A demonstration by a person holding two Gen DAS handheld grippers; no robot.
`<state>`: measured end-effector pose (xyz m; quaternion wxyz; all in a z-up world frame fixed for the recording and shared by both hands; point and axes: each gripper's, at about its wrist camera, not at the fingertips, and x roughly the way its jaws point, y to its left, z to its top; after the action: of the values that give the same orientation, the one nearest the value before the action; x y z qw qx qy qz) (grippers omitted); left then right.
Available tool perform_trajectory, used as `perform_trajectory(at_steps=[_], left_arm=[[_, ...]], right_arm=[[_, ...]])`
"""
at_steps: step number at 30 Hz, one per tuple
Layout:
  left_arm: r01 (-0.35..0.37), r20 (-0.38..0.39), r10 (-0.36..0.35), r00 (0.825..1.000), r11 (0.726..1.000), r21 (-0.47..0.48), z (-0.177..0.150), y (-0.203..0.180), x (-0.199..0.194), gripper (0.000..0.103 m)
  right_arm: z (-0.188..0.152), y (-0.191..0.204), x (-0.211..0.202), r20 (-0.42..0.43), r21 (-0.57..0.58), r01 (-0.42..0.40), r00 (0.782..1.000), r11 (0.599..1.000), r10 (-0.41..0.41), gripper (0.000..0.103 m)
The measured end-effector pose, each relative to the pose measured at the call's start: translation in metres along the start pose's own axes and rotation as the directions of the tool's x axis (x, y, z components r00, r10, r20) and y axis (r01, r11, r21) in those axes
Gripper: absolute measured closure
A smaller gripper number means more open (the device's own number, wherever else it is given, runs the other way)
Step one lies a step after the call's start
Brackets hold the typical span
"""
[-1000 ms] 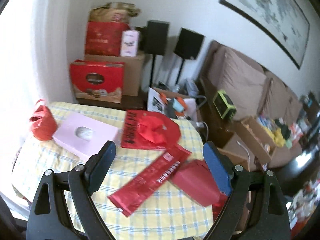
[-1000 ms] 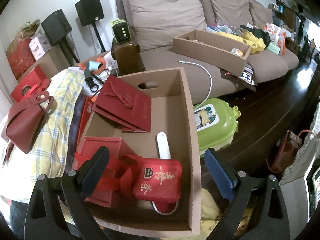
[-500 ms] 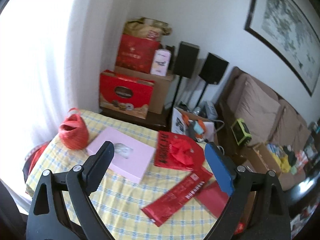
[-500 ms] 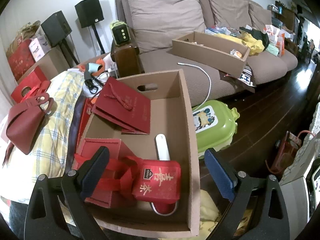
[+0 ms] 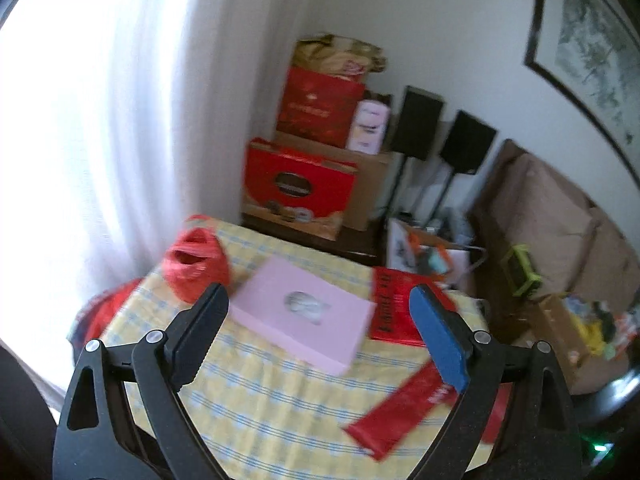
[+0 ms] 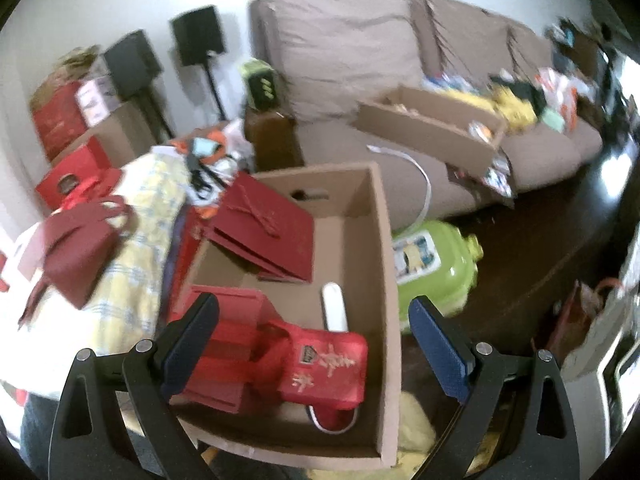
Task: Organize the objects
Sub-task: 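Move both grippers away from the box toward the plaid-covered round table, then close the right gripper on the dark red leather bag's edge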
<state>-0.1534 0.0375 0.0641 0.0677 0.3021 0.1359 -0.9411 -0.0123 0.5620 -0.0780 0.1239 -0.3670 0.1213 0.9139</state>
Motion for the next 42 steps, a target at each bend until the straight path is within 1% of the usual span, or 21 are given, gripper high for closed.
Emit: perform_trajectory(at_steps=[1,2,6,10,13,17,20,24,26,28,30,32,33,34,36,38,40,42], left_arm=[[-0.031,-0.003,0.031,1.000,0.999,0.007,-0.001,0.005,0.004,0.012],[-0.041,-0.003,0.041,0.999,0.999,0.010,-0.001,0.008,0.005,0.012],[-0.075,0.024,0.075,0.997,0.997,-0.004,-0.003,0.031,0.009,0.012],[-0.096,0.006,0.096,0.995,0.995,-0.025,-0.006,0.057,0.018,0.012],[-0.066,-0.002,0.066,0.998,0.997,-0.049,-0.008,0.072,0.023,0.012],[-0.029,-0.013,0.028,1.000,0.998,-0.055,-0.008,0.080,0.027,0.012],[-0.015,-0.010,0.015,1.000,0.996,-0.089,-0.007,0.091,0.027,0.012],[0.019,-0.011,-0.020,1.000,0.992,-0.126,-0.008,0.106,0.029,0.012],[0.025,0.001,-0.025,1.000,0.992,-0.126,-0.010,0.109,0.029,0.012],[0.053,-0.004,-0.054,0.999,0.991,-0.120,-0.012,0.106,0.031,0.012],[0.090,-0.016,-0.093,0.996,0.990,-0.109,-0.015,0.101,0.034,0.012],[0.121,-0.025,-0.123,0.992,0.989,-0.084,-0.017,0.093,0.037,0.012],[0.130,-0.026,-0.132,0.991,0.989,-0.068,-0.017,0.089,0.038,0.012],[0.136,-0.022,-0.137,0.990,0.990,-0.049,-0.018,0.084,0.038,0.012],[0.135,-0.010,-0.135,0.991,0.991,-0.017,-0.020,0.078,0.037,0.012],[0.130,-0.007,-0.130,0.992,0.991,0.012,-0.021,0.071,0.039,0.012],[0.128,-0.029,-0.127,0.991,0.991,0.033,-0.024,0.065,0.046,0.011],[0.108,-0.047,-0.105,0.993,0.993,0.044,-0.028,0.062,0.052,0.011]], right_arm=[[0.002,0.002,-0.005,0.011,-0.008,-0.007,1.000,1.000,0.007,0.006],[0.005,0.005,-0.013,0.029,-0.016,-0.022,0.999,1.000,0.022,0.006],[0.016,0.015,-0.038,0.078,-0.018,-0.065,0.995,0.998,0.067,0.006],[0.021,0.034,-0.058,0.117,-0.028,-0.118,0.986,0.993,0.121,0.006],[0.022,0.055,-0.068,0.131,-0.028,-0.162,0.978,0.986,0.164,0.006],[0.021,0.090,-0.078,0.142,-0.043,-0.227,0.963,0.973,0.231,0.006],[0.019,0.112,-0.078,0.137,-0.062,-0.256,0.955,0.965,0.262,0.001],[0.018,0.141,-0.066,0.074,-0.143,-0.270,0.957,0.952,0.282,0.001],[0.016,0.158,-0.053,0.037,-0.216,-0.256,0.962,0.942,0.270,0.001],[0.012,0.169,-0.039,0.028,-0.264,-0.243,0.965,0.934,0.259,0.001],[0.007,0.179,-0.017,0.018,-0.338,-0.235,0.966,0.911,0.257,0.001],[0.001,0.182,0.000,0.032,-0.407,-0.214,0.968,0.888,0.248,0.001],[-0.001,0.183,0.009,0.031,-0.438,-0.202,0.971,0.876,0.239,0.001],[-0.002,0.184,0.021,0.007,-0.471,-0.201,0.973,0.859,0.231,0.001],[0.000,0.184,0.032,-0.018,-0.483,-0.204,0.975,0.851,0.223,0.001],[0.004,0.186,0.040,-0.041,-0.482,-0.252,0.963,0.839,0.266,0.001],[0.009,0.187,0.050,-0.069,-0.482,-0.313,0.945,0.819,0.321,0.000],[0.011,0.191,0.062,-0.094,-0.485,-0.328,0.941,0.811,0.324,0.000]])
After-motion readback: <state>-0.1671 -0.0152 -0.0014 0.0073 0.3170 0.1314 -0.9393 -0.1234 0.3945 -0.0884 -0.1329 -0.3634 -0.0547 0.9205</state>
